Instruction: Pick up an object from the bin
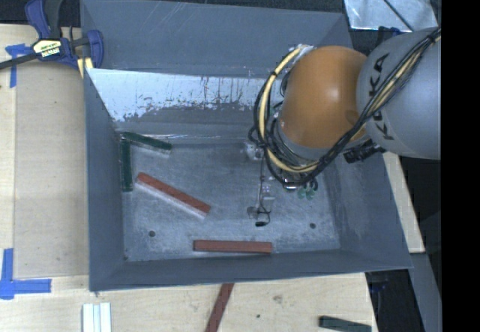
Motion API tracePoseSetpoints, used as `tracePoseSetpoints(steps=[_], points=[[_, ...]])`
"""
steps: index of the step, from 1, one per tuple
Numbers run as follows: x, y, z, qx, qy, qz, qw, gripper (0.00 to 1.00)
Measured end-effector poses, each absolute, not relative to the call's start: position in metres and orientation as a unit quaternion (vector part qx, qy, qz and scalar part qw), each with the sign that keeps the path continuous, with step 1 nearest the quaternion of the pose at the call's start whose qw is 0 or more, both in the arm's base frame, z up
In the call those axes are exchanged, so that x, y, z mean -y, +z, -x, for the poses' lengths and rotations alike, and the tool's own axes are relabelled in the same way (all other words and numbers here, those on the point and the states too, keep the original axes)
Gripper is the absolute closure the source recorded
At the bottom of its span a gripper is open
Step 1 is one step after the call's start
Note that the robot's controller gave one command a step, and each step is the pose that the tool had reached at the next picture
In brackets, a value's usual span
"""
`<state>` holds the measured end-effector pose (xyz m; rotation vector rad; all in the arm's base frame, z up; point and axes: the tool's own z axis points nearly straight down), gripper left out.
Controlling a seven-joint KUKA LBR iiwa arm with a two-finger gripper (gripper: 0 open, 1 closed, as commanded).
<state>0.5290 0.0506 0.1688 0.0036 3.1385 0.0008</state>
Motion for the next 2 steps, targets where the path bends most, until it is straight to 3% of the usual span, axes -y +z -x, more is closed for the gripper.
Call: tracePoseSetpoints(steps=[1,2], points=[[-0.051,0.169,-0.529,-1.000,0.000,-0.001,0.002,0.00],[-0.076,0.132,-0.535,-0.999,0.000,0.045,0.004,0.00]])
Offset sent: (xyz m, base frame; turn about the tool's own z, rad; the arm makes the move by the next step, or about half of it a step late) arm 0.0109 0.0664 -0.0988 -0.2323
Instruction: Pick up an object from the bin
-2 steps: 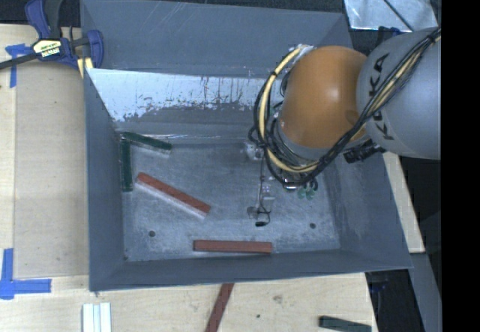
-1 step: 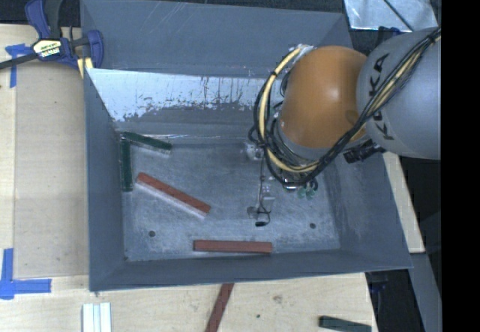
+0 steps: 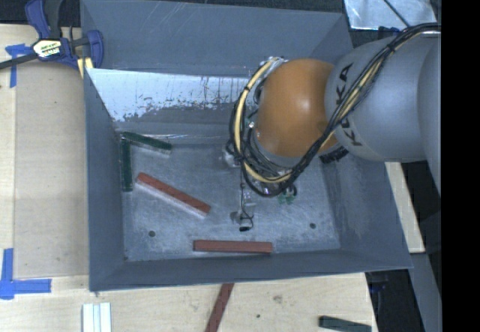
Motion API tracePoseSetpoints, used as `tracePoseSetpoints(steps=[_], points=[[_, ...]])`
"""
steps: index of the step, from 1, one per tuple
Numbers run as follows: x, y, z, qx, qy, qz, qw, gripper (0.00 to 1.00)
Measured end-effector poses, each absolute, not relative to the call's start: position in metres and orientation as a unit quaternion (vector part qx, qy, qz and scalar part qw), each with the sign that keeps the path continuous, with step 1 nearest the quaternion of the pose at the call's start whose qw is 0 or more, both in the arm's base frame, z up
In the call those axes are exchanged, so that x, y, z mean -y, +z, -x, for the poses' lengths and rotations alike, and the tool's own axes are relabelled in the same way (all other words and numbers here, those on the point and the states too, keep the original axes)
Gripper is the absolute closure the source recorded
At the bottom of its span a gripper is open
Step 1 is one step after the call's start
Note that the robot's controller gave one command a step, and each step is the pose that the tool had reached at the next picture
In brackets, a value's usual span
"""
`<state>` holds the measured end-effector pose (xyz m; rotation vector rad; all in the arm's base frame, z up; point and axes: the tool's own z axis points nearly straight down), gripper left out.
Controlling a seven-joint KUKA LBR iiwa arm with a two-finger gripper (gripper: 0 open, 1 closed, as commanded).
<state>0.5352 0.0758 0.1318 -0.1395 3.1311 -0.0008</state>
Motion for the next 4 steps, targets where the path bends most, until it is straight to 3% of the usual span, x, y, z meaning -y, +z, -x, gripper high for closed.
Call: tracePoseSetpoints(steps=[1,2,3,4], points=[[-0.098,0.076,-0.539,-0.990,0.000,0.141,0.002,0.00],[-0.134,0.072,-0.567,-1.000,0.002,-0.018,0.003,1.00],[-0.134,0.072,-0.567,-1.000,0.002,-0.018,0.003,1.00],[-0.116,0.133,-0.622,-1.000,0.000,-0.023,0.002,1.00]])
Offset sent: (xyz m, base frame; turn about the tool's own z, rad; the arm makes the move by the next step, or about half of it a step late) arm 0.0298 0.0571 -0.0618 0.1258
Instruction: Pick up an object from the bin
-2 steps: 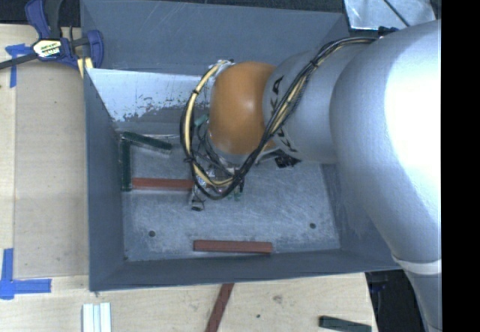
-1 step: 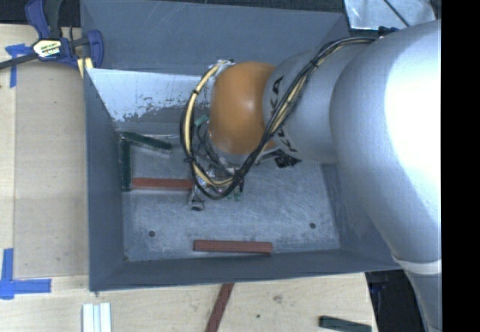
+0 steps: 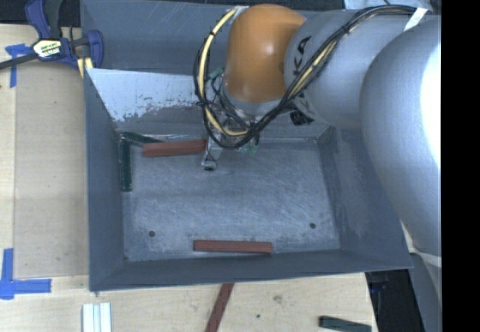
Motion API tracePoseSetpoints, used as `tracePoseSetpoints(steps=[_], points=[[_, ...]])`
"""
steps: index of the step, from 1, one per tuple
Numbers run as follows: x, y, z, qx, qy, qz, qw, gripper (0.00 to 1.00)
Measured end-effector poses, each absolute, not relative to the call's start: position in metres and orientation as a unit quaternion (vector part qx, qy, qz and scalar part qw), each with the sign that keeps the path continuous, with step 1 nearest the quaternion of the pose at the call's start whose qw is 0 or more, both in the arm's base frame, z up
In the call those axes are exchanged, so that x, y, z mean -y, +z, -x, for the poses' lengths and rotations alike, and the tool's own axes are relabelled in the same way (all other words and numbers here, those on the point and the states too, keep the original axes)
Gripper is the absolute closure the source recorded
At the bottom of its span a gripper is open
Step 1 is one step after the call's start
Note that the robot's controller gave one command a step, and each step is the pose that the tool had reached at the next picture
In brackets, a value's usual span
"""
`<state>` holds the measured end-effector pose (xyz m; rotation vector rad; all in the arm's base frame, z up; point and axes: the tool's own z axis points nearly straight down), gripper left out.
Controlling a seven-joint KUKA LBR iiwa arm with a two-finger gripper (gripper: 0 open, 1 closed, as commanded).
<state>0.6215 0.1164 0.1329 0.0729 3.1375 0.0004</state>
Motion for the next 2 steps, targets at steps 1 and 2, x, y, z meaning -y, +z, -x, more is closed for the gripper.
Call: tracePoseSetpoints(steps=[1,2], points=[[-0.117,0.133,-0.621,-1.000,0.000,-0.023,0.002,1.00],[-0.126,0.183,-0.623,-1.000,0.000,-0.023,-0.001,1.00]])
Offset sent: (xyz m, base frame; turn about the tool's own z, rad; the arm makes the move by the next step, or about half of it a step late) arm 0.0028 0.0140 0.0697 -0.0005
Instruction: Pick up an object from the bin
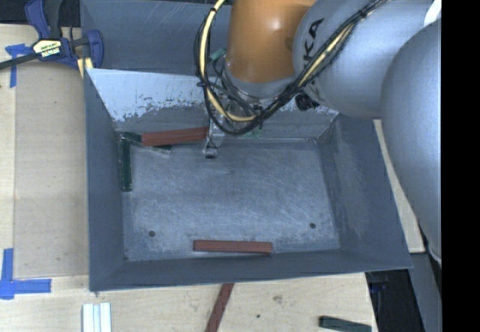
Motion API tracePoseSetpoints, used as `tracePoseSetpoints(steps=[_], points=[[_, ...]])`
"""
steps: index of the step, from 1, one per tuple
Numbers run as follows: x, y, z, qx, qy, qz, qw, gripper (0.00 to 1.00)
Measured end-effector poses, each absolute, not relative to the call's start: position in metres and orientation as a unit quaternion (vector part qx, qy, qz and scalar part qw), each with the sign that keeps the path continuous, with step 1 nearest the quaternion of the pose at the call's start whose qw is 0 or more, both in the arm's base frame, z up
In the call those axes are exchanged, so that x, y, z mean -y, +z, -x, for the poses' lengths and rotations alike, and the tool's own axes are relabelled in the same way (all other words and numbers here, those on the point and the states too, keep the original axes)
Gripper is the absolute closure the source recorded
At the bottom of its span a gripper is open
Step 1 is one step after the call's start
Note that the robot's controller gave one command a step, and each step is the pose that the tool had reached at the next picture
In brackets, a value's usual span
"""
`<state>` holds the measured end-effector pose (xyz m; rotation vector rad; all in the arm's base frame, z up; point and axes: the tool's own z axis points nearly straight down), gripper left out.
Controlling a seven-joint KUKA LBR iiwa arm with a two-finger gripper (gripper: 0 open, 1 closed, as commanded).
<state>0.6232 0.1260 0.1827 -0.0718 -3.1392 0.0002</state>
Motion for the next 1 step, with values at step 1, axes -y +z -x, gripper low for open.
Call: tracePoseSetpoints(steps=[1], points=[[-0.1031,0.2059,-0.6271,1.000,0.000,0.021,-0.002,1.00]])
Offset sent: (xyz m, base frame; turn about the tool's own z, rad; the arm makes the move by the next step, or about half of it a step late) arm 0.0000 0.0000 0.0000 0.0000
